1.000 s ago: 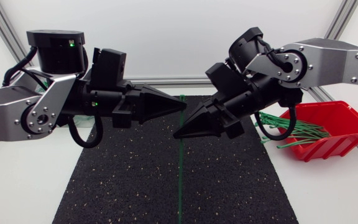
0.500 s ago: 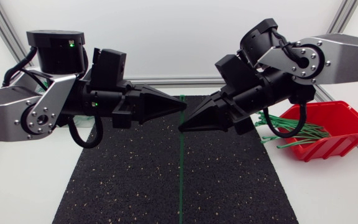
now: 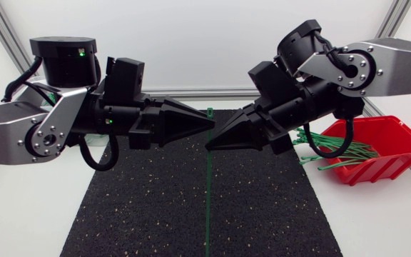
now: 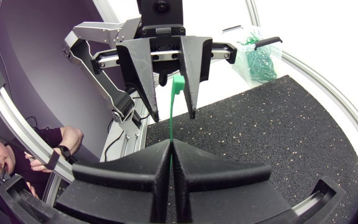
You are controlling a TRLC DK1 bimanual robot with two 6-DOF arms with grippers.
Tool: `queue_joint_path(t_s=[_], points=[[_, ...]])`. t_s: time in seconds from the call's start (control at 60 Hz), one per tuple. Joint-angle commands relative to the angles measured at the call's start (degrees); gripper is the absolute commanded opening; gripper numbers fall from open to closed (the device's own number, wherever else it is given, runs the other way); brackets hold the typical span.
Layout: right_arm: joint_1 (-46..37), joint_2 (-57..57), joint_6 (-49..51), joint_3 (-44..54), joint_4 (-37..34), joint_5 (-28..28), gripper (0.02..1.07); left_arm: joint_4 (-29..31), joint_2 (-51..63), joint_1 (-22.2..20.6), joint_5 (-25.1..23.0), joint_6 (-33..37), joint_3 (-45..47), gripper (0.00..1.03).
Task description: Take a green cable tie from the red box, thread the tail through the head to close it, then place it in the transparent bin on the left.
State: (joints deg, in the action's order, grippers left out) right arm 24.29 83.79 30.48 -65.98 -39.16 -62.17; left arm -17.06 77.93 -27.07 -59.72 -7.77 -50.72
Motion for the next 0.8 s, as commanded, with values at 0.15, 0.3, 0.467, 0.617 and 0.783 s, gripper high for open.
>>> queue_joint_path(t_s=[0.15, 0.3, 0.467, 0.617, 0.783], points=[[-0.6, -0.3, -0.1, 0.4, 0.1, -0.1, 0.08, -1.4, -1.6, 0.1, -0.4, -1.1, 1.2, 0.25], [-0.5, -0.1, -0.1, 0.2, 0.1, -0.1, 0.08, -1.4, -1.6, 0.0, -0.4, -1.1, 1.2, 0.24], [-0.4, -0.1, -0.1, 0.1, 0.1, -0.2, 0.08, -1.6, -1.6, -0.1, -0.4, -1.1, 1.5, 0.11], [-0.2, 0.0, -0.1, 0.1, 0.2, -0.2, 0.08, -1.7, -1.4, -0.4, -0.4, -1.0, 1.6, 0.06], [-0.2, 0.0, -0.1, 0.2, 0.3, -0.2, 0.08, -1.7, -1.4, -0.5, -0.4, -1.0, 1.8, 0.04]])
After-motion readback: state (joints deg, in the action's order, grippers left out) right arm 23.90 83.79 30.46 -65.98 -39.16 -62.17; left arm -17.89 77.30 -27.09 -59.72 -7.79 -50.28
